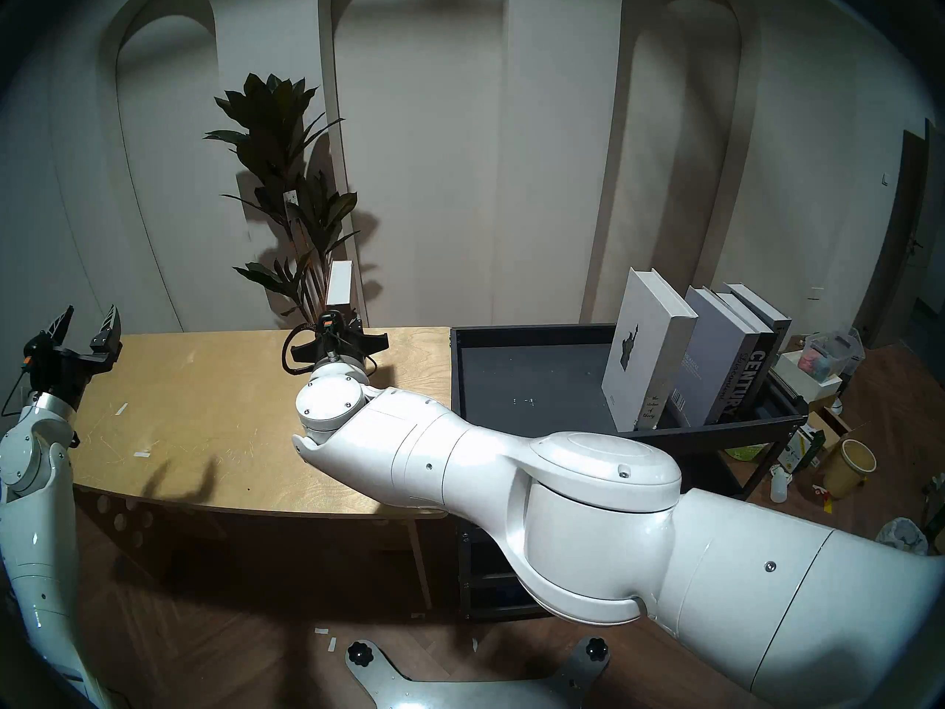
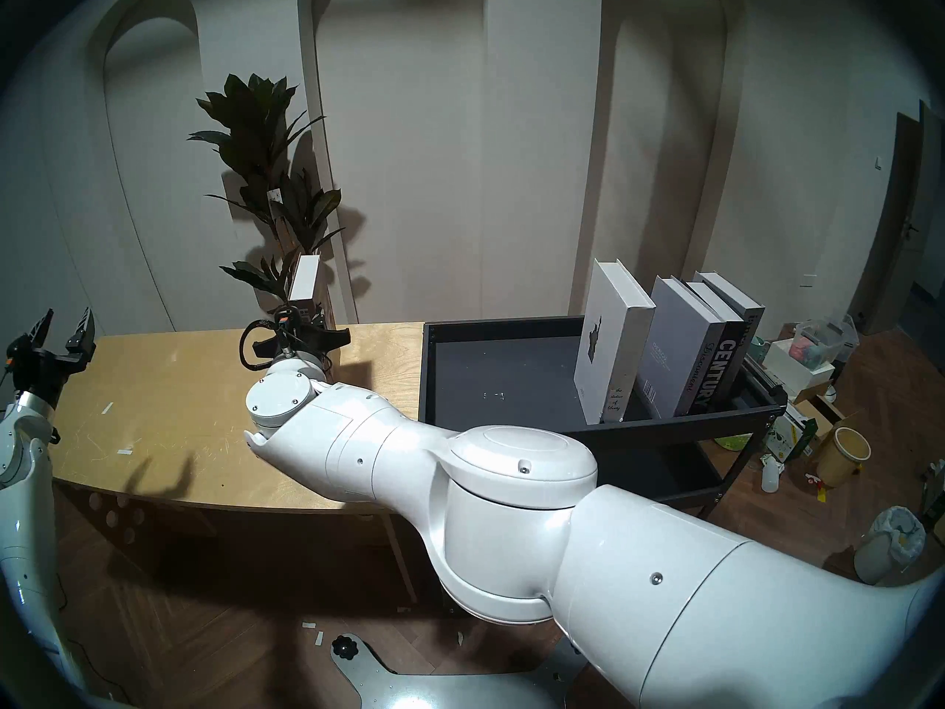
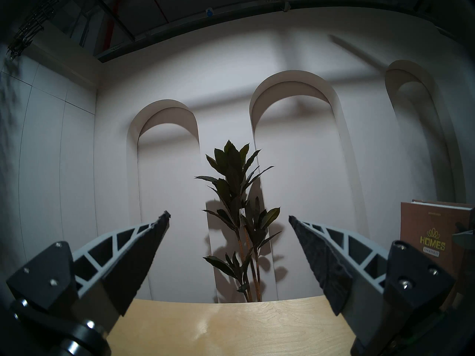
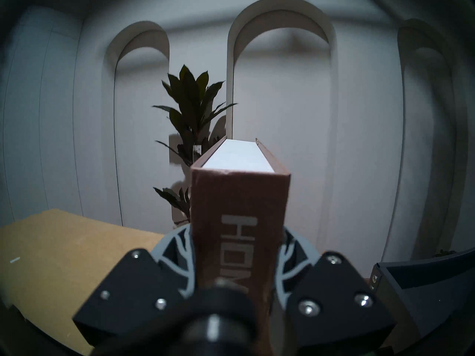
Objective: Move the books from the display table onto the shelf, standing them upright with spines facing out and tallest at one end
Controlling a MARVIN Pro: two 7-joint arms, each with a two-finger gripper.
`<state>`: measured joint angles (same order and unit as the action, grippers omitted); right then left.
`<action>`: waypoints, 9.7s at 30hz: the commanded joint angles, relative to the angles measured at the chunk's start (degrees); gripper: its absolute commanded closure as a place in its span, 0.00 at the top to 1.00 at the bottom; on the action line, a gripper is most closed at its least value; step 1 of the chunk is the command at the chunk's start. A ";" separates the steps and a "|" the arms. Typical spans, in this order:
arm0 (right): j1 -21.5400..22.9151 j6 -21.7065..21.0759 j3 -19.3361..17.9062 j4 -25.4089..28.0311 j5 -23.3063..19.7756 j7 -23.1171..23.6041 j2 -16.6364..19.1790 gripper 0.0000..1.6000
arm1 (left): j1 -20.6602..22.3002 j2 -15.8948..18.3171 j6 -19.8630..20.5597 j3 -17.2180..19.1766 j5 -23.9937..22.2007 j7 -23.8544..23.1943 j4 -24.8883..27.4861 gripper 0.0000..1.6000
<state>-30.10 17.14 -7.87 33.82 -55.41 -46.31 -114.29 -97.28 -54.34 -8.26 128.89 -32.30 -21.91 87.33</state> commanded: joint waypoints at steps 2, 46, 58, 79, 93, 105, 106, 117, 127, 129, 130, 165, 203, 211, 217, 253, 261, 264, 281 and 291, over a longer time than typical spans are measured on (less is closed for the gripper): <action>4.49 5.80 -0.65 7.90 3.51 -4.57 1.13 0.00 | 0.63 0.67 -0.38 0.43 -0.06 -0.07 0.77 1.00; 12.95 -19.25 -10.41 35.20 -9.45 -1.87 27.39 0.00 | 0.62 0.63 -0.29 0.35 -0.04 0.05 0.63 1.00; 14.76 -26.68 -12.49 45.83 -12.04 -0.40 36.58 0.00 | 0.60 0.61 -0.27 0.33 -0.03 0.07 0.59 1.00; 11.39 -35.76 -13.04 64.54 -17.71 1.05 51.54 0.00 | 0.58 0.59 -0.26 0.30 -0.02 0.10 0.55 1.00; 6.60 -37.81 -15.79 76.14 -20.39 -2.32 61.08 0.00 | 0.60 0.60 -0.27 0.31 -0.02 0.11 0.56 1.00; 1.02 -39.62 -20.56 85.04 -22.44 -7.58 68.95 0.00 | 0.61 0.61 -0.29 0.32 -0.01 0.11 0.59 1.00; 1.02 -39.62 -20.56 85.04 -22.44 -7.58 68.95 0.00 | 0.61 0.61 -0.29 0.32 -0.01 0.11 0.59 1.00; -6.61 -41.27 -23.68 93.19 -24.78 -11.84 76.81 0.00 | 0.64 0.64 -0.32 0.34 0.00 0.10 0.64 1.00; -13.09 -41.64 -24.17 97.35 -26.16 -13.45 82.33 0.00 | 0.65 0.65 -0.33 0.36 0.00 0.09 0.67 1.00; -14.59 -41.40 -24.44 98.26 -26.39 -13.76 84.22 0.00 | 0.65 0.65 -0.34 0.36 0.00 0.09 0.68 1.00; -15.79 -41.11 -24.76 98.93 -26.37 -13.58 85.84 0.00 | 0.65 0.65 -0.34 0.36 0.00 0.09 0.68 1.00; -23.98 -18.57 -26.54 99.02 -20.02 13.92 104.76 0.00 | 0.69 0.66 -0.59 0.50 -0.04 -0.21 0.80 1.00; -13.42 -31.26 -23.05 85.77 -15.54 12.80 79.75 0.00 | 0.73 0.63 -0.60 0.52 -0.02 -0.30 0.78 1.00; -12.80 -31.76 -22.03 84.38 -14.39 11.76 77.75 0.09 | 0.73 0.62 -0.61 0.53 -0.02 -0.31 0.78 1.00; -12.45 -31.81 -21.74 83.99 -14.04 11.25 77.08 0.42 | 0.74 0.62 -0.61 0.53 -0.02 -0.32 0.78 1.00; -12.04 -30.61 -22.57 85.07 -14.02 9.82 77.30 1.00 | 0.75 0.61 -0.61 0.54 0.00 -0.35 0.77 1.00; -12.72 -28.40 -25.79 89.79 -15.98 7.86 81.85 1.00 | 0.76 0.61 -0.59 0.54 0.00 -0.35 0.76 1.00; -12.96 -27.65 -26.97 92.23 -16.85 6.71 83.80 1.00 | 0.76 0.61 -0.58 0.54 0.00 -0.36 0.76 1.00; -13.08 -19.75 -36.90 106.18 -24.16 2.65 95.69 1.00 | 0.76 0.61 -0.54 0.52 0.00 -0.37 0.72 1.00; -16.01 -13.95 -40.71 106.18 -28.67 -0.02 102.43 1.00 | 0.75 0.61 -0.51 0.51 0.01 -0.38 0.69 1.00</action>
<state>-43.99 -0.53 -46.06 139.50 -81.96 -44.89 -17.99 -97.20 -54.40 -8.42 128.93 -32.21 -22.29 87.23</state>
